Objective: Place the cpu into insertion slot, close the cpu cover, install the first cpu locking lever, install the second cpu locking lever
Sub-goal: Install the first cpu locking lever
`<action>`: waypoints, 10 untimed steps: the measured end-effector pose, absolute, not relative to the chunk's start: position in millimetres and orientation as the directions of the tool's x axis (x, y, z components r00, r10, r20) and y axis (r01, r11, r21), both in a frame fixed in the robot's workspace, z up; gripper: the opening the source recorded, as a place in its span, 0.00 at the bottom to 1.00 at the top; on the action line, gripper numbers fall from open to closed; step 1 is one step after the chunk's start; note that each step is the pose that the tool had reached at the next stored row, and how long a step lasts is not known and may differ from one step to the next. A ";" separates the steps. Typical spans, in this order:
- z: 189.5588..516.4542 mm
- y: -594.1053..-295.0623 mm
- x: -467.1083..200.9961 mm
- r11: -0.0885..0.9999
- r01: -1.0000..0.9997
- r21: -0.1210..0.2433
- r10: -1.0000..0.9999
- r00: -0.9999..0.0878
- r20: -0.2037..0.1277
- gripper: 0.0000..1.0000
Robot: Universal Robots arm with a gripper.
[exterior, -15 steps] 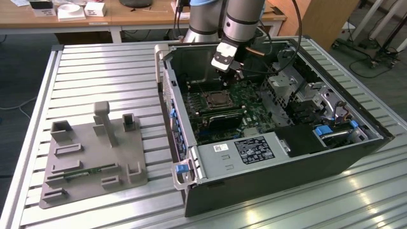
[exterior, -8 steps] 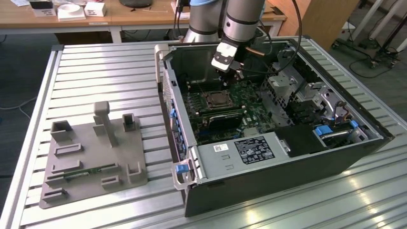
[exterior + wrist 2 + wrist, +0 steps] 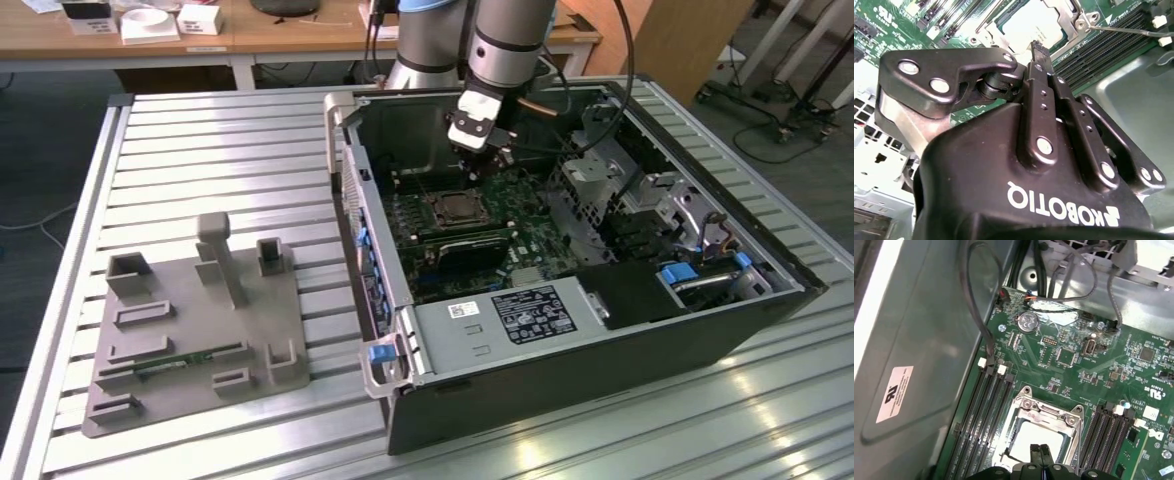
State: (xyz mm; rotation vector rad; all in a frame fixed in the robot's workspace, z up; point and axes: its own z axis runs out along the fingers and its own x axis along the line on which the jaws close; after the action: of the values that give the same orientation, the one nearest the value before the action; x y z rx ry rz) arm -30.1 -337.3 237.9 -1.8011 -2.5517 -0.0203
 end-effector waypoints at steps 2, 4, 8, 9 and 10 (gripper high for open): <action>237.9 -337.3 -30.1 0.349 0.937 0.000 0.937 -0.349 0.022 0.10; 237.9 -337.3 -30.1 0.359 0.933 0.000 0.933 -0.359 0.022 0.10; 241.0 -337.3 -30.1 0.368 0.930 0.000 0.930 -0.368 0.022 0.10; 241.9 -337.3 -30.1 0.370 0.929 0.000 0.929 -0.370 0.022 0.10; 242.8 -337.3 -30.1 0.373 0.928 0.000 0.928 -0.373 0.022 0.10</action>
State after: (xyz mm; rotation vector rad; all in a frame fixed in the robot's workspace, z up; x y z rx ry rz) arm -30.1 -337.3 242.8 -1.7490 -2.5874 -0.0198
